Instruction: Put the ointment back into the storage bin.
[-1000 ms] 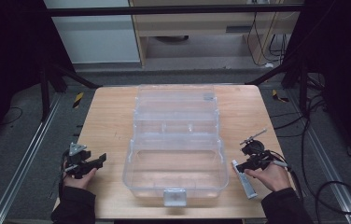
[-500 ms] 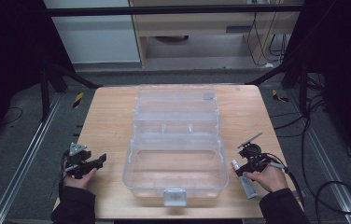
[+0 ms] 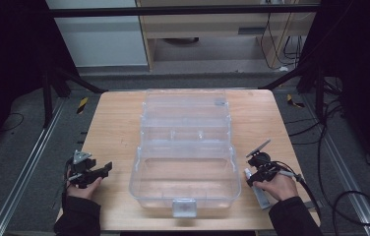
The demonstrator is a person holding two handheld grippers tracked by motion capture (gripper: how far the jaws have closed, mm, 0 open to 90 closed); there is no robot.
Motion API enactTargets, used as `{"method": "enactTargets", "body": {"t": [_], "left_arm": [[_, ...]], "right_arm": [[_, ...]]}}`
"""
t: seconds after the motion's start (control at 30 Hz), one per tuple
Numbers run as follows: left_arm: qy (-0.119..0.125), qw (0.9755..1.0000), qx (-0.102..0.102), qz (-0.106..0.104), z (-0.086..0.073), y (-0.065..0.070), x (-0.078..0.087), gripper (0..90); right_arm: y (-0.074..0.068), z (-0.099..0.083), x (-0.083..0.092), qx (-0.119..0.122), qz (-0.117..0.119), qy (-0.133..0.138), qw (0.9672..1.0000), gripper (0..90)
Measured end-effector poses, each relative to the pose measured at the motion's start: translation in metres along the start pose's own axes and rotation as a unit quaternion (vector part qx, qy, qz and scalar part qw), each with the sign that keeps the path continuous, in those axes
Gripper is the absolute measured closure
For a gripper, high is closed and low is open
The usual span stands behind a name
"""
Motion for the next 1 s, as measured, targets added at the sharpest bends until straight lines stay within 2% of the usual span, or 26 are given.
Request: {"method": "enactTargets", "body": {"t": [0.47, 0.7, 1.0], "left_arm": [[0.0, 1.0, -0.001, 0.0, 0.0, 0.0, 0.0, 31.0], [0.001, 1.0, -0.001, 0.001, 0.0, 0.0, 0.0, 31.1], [-0.001, 1.0, -0.001, 0.002, 0.0, 0.0, 0.0, 31.1]], "right_arm": [[-0.002, 0.004, -0.009, 0.005, -0.013, -0.019, 0.9997, 64.7], [-0.003, 0.004, -0.011, 0.007, -0.01, -0.028, 0.9995, 68.9], [-0.002, 0.005, -0.01, 0.017, -0.007, -0.037, 0.9992, 69.5]]}}
Point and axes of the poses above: each handheld gripper's, and its own axes: x roughly backward along the jaws, z roughly out of its top, y roughly to its right, the point moved 1 cm from there along -x, roughly forward along the jaws, and after that the axes turned 14 degrees about -x, right-handed, at the moved point
